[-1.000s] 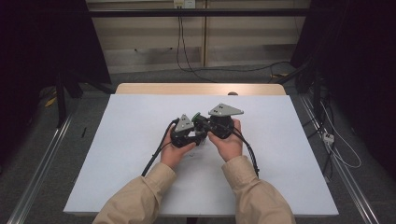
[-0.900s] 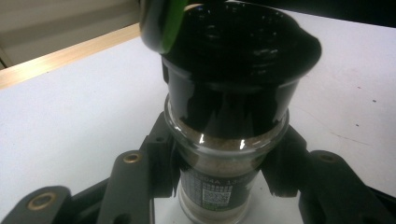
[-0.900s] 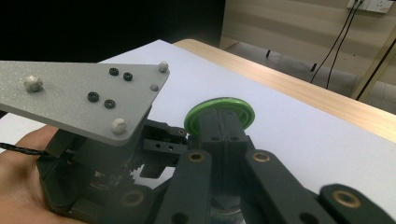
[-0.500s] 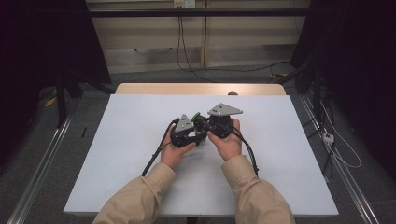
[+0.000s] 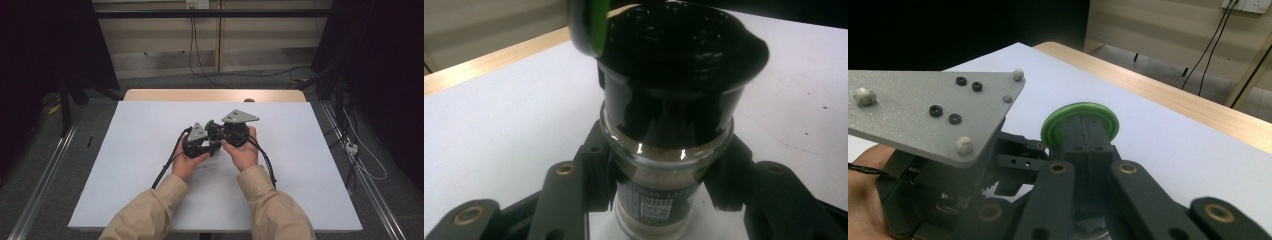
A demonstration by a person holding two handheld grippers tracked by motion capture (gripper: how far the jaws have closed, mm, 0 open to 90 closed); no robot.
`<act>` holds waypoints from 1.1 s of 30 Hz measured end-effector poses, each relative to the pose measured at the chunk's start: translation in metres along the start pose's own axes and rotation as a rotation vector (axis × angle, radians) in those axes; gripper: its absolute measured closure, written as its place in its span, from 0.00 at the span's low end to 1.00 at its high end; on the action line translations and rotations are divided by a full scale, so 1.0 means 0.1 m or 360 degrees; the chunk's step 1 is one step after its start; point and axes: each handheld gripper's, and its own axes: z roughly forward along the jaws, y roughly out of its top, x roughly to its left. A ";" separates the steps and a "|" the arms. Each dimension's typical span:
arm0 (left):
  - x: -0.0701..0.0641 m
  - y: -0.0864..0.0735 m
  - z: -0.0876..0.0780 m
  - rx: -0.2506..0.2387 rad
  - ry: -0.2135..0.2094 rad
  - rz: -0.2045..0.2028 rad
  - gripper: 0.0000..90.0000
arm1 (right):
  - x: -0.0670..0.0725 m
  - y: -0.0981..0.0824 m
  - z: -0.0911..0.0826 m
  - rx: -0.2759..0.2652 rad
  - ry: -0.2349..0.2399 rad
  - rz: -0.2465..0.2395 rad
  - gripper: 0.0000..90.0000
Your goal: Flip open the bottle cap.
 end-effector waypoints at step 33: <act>0.01 0.04 -0.10 0.0034 -0.0059 -0.0104 0.27 | -0.03 0.03 -0.05 -0.0024 -0.0031 0.0011 0.77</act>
